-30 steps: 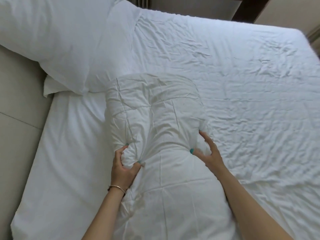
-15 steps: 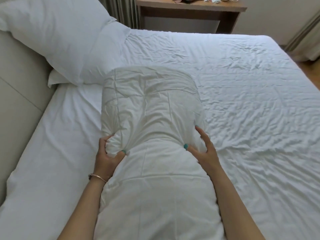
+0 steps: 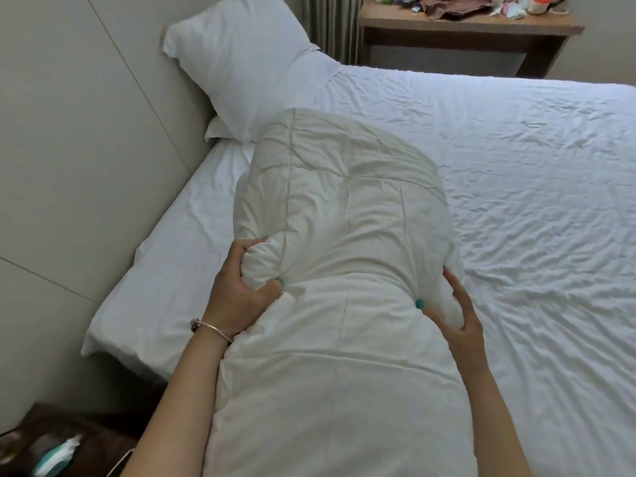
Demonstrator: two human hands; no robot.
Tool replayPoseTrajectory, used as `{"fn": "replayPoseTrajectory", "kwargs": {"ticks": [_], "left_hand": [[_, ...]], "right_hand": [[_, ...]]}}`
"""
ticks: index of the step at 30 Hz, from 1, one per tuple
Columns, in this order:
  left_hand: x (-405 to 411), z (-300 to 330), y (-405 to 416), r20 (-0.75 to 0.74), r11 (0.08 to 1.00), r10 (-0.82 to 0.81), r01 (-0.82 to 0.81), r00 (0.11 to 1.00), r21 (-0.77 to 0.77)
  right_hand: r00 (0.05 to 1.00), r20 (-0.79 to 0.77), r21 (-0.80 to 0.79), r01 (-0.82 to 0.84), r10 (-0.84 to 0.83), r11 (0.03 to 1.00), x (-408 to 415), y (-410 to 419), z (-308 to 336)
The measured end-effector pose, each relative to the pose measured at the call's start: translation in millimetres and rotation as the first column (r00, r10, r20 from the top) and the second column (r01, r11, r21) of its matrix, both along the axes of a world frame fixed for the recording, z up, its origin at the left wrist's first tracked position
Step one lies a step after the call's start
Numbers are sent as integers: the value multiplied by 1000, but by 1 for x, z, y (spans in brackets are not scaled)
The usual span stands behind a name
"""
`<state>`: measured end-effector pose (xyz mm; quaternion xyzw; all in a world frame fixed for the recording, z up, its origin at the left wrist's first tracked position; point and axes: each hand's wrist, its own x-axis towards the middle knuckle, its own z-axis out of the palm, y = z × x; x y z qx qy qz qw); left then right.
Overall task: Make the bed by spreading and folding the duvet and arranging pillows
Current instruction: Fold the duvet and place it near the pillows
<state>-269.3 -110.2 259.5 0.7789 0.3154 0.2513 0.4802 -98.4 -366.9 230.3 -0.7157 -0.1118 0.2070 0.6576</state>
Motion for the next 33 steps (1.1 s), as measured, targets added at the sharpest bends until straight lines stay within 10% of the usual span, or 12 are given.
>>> {"fn": "replayPoseTrajectory", "kwargs": {"ticks": [16,33], "left_hand": [[-103,-30,47,102,974,224,-218,969,-64],[-110,-37,424,93,987,163,-162,982,-19]], "right_hand": [[976,88,-119,-188,199,975,-55,94,17],[981,95,-75,-165,172,983,-82,451,7]]}}
